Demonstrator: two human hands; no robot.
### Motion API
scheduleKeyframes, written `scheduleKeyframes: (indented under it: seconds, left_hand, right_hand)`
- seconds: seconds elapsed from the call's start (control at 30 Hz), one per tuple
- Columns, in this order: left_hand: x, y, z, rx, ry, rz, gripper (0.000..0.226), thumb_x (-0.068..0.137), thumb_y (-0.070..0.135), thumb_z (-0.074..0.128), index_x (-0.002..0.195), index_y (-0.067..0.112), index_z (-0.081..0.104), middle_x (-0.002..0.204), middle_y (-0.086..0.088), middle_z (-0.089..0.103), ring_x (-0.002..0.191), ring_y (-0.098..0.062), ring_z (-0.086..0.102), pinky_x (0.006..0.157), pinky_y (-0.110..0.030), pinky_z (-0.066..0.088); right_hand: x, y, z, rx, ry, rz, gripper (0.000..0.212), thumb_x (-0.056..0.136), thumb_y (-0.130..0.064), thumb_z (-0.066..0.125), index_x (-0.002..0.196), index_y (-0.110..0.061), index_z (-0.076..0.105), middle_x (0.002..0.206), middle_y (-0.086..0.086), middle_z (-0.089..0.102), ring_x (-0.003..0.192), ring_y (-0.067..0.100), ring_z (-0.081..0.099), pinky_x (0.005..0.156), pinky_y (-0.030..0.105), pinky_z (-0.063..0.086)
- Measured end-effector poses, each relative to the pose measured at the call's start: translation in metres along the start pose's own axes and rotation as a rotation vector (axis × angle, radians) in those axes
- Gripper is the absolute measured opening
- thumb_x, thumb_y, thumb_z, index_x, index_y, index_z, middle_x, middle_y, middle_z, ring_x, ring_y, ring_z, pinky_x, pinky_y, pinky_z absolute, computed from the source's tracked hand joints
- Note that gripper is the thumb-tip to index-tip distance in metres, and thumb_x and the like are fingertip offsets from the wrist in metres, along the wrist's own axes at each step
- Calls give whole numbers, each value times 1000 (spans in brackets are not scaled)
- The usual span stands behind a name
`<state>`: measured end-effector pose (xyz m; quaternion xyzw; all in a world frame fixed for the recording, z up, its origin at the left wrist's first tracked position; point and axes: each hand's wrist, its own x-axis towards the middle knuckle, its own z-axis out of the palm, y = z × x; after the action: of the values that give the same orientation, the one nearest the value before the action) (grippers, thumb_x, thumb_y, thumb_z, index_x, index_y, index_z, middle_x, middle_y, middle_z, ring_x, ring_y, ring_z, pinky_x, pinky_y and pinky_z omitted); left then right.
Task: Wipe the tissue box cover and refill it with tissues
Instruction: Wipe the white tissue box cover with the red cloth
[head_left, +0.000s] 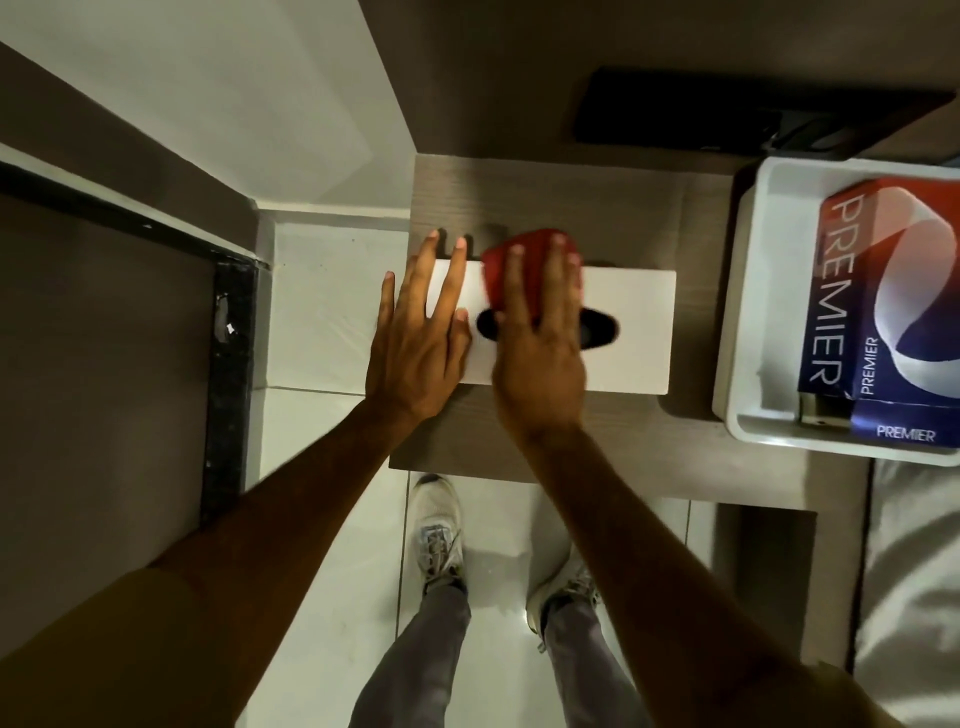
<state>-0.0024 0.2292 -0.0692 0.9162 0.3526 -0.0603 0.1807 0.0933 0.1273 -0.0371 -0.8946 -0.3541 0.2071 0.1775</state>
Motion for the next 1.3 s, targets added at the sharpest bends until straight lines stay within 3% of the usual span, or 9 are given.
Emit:
scheduleKeyframes:
  seconds: [0.1, 0.2, 0.3, 0.53, 0.67, 0.77, 0.9, 1.13, 1.3]
  left_hand:
    - [0, 0, 0, 3, -1, -14, 66, 103, 50, 8, 162, 20, 17, 170, -8, 15, 157, -28, 20, 126, -56, 18]
    - [1, 0, -1, 10, 22, -15, 61, 104, 42, 15, 162, 22, 12, 170, -7, 13, 157, -27, 19, 125, -56, 18]
    - [1, 0, 1, 16, 34, -8, 60, 105, 41, 17, 162, 23, 14, 170, -7, 15, 157, -28, 19, 126, -56, 17]
    - [1, -2, 5, 25, 48, -3, 59, 105, 41, 21, 162, 25, 14, 170, -7, 14, 157, -28, 19, 126, -56, 15]
    - [2, -3, 7, 30, 52, -1, 59, 106, 40, 23, 162, 25, 13, 170, -6, 13, 157, -28, 18, 127, -54, 13]
    - [2, -3, 7, 36, 51, -2, 59, 105, 39, 22, 162, 25, 13, 170, -6, 13, 157, -28, 18, 127, -54, 14]
    - [2, -1, 4, 45, 47, -16, 59, 105, 38, 24, 162, 25, 14, 170, -8, 15, 156, -29, 20, 126, -55, 16]
    - [1, -1, 5, 69, 42, -12, 59, 106, 42, 19, 162, 25, 14, 170, -7, 16, 157, -28, 20, 127, -54, 15]
    - [0, 1, 0, 79, 38, -13, 60, 105, 42, 18, 162, 25, 11, 170, -7, 13, 157, -28, 16, 127, -56, 12]
  right_hand:
    - [3, 4, -1, -53, -82, -88, 86, 97, -10, 55, 163, -28, 4, 171, 7, -8, 157, 32, -3, 115, 55, 28]
    - [1, 31, -21, 12, 26, 196, 89, 96, -5, 52, 163, -34, 1, 171, 4, -11, 157, 34, -3, 112, 61, 38]
    - [-10, 54, -34, 77, 138, 349, 76, 98, -22, 42, 163, -29, 3, 170, 8, -11, 157, 35, -4, 114, 61, 35]
    - [-36, 48, -20, 7, 38, 137, 80, 100, -9, 50, 163, -29, 4, 171, 3, -11, 158, 32, -3, 103, 60, 50]
    - [-56, 54, -27, 104, 138, 338, 70, 99, -24, 34, 164, -26, 6, 170, 5, -13, 158, 33, -4, 111, 58, 41]
    - [-71, 35, -12, 37, 131, 199, 73, 103, -13, 48, 164, -24, 9, 171, 6, -11, 157, 33, -6, 106, 46, 46]
    - [-77, 40, -9, -48, -75, -35, 92, 94, -2, 60, 163, -28, 5, 171, 2, -12, 157, 32, -3, 105, 50, 48]
    - [-77, 48, -8, 31, 157, 273, 76, 103, -13, 51, 164, -26, 7, 171, 6, -10, 158, 34, -2, 105, 52, 49]
    - [-81, 17, 4, -45, -69, -100, 103, 85, 9, 60, 163, -28, 4, 171, 2, -11, 158, 28, -4, 100, 47, 56]
